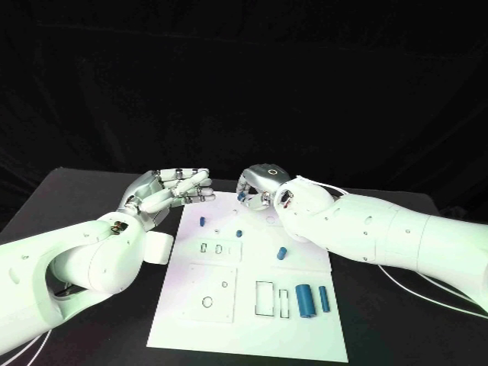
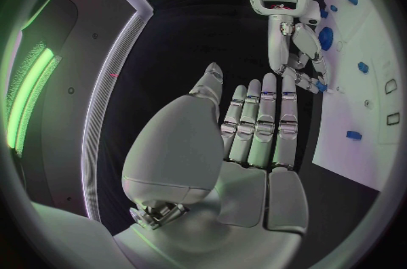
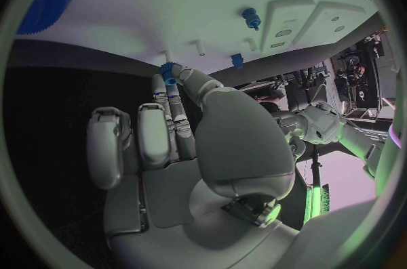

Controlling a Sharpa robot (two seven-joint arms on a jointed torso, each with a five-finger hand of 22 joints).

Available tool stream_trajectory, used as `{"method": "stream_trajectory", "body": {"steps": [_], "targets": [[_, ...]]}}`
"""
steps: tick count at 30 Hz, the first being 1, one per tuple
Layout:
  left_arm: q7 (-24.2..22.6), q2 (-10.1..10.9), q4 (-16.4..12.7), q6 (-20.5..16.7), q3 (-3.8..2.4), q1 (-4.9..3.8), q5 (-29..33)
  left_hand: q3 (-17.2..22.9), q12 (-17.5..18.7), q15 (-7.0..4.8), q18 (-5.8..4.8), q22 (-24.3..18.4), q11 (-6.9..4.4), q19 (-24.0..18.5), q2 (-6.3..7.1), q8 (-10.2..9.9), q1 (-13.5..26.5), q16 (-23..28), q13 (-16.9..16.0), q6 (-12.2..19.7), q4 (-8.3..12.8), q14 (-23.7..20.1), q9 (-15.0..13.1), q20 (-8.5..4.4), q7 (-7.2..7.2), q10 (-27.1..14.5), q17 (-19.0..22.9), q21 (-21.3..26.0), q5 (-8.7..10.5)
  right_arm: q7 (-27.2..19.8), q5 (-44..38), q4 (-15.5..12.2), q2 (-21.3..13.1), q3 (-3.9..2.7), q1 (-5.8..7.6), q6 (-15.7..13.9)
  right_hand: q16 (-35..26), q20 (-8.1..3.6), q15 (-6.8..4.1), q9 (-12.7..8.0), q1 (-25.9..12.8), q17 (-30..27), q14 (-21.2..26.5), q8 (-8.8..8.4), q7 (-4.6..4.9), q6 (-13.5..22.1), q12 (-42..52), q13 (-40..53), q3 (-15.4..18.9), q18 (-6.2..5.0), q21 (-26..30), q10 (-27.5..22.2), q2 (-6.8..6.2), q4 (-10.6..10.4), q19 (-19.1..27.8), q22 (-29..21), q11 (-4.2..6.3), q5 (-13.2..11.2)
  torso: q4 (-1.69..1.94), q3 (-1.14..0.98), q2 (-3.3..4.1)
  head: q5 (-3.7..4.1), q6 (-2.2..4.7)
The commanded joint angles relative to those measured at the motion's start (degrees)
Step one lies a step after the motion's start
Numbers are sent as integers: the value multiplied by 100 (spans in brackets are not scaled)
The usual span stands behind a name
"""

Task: Assemble the parts on the task board

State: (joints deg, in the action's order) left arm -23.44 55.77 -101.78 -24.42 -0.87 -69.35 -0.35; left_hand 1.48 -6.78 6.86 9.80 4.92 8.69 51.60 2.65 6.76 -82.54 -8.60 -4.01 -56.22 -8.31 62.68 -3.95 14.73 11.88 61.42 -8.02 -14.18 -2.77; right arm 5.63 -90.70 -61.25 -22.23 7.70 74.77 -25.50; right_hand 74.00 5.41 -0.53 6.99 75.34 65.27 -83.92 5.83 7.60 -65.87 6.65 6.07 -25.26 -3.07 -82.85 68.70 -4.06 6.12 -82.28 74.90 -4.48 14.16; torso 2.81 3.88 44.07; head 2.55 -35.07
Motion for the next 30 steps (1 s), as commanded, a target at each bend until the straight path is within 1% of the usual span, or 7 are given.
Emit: {"method": "stream_trajectory", "body": {"steps": [1,10,13,19,22,30], "targets": [[-43,-8,-8,86,-6,-13,-26,-36,32,15,72,-9,57,-13,-66,-22,9,33,4,17,11,-26,5,19,37,4,-7,34,-17,-55,20,11,22,-2,-14,93,25,-6,-26,6,3,0,-199,14,1,-20,23,54,-37,40,-8,118,-63,-6,-37,371,71,36,-11,1,0,-17,-9],[-41,-22,-2,95,-6,-17,-26,-37,34,16,72,-10,57,-15,-67,-24,7,36,4,18,13,-28,5,20,38,3,-7,35,-17,-59,33,144,85,-1,-40,162,24,-4,-23,10,-15,-8,-197,8,2,-13,12,54,-37,36,2,114,-74,-15,-25,356,68,32,-9,4,2,-7,-10],[-36,-24,-1,99,-6,-18,-26,-37,34,16,72,-10,57,-15,-67,-24,7,36,4,18,13,-28,5,20,38,3,-7,35,-17,-60,43,200,105,0,-47,182,20,0,-19,14,-36,-20,-192,-4,4,4,-7,53,-38,30,17,101,-91,-24,-6,334,63,21,-5,5,5,-5,0],[-32,-26,3,82,-6,-19,-26,-39,40,17,73,-13,59,-18,-69,-29,3,43,4,21,17,-32,5,21,39,1,-7,38,-17,-103,85,289,144,0,-60,235,8,10,-6,20,-77,-48,-180,-31,14,42,-51,49,-35,20,45,63,-138,-40,29,296,49,-18,-4,4,5,-15,-8],[-29,-24,4,74,-6,-19,-26,-40,44,18,74,-15,60,-18,-71,-33,0,48,4,22,21,-34,6,22,40,-1,-8,39,-17,-144,113,309,157,0,-62,240,-53,31,28,19,-119,-143,-148,-73,46,111,-144,23,-41,-12,137,-78,-187,-58,132,160,5,-68,-7,5,7,-31,-7],[-10,-17,13,47,-6,-21,-26,-40,44,18,74,-15,60,-18,-71,-33,0,48,4,22,21,-34,6,22,40,-1,-8,39,-17,-228,170,310,164,1,-65,229,-181,114,122,-6,-225,-348,-84,-207,129,353,-309,-39,-31,-86,365,-429,-328,-115,371,-148,-108,-147,-14,8,7,-39,-8]]}}
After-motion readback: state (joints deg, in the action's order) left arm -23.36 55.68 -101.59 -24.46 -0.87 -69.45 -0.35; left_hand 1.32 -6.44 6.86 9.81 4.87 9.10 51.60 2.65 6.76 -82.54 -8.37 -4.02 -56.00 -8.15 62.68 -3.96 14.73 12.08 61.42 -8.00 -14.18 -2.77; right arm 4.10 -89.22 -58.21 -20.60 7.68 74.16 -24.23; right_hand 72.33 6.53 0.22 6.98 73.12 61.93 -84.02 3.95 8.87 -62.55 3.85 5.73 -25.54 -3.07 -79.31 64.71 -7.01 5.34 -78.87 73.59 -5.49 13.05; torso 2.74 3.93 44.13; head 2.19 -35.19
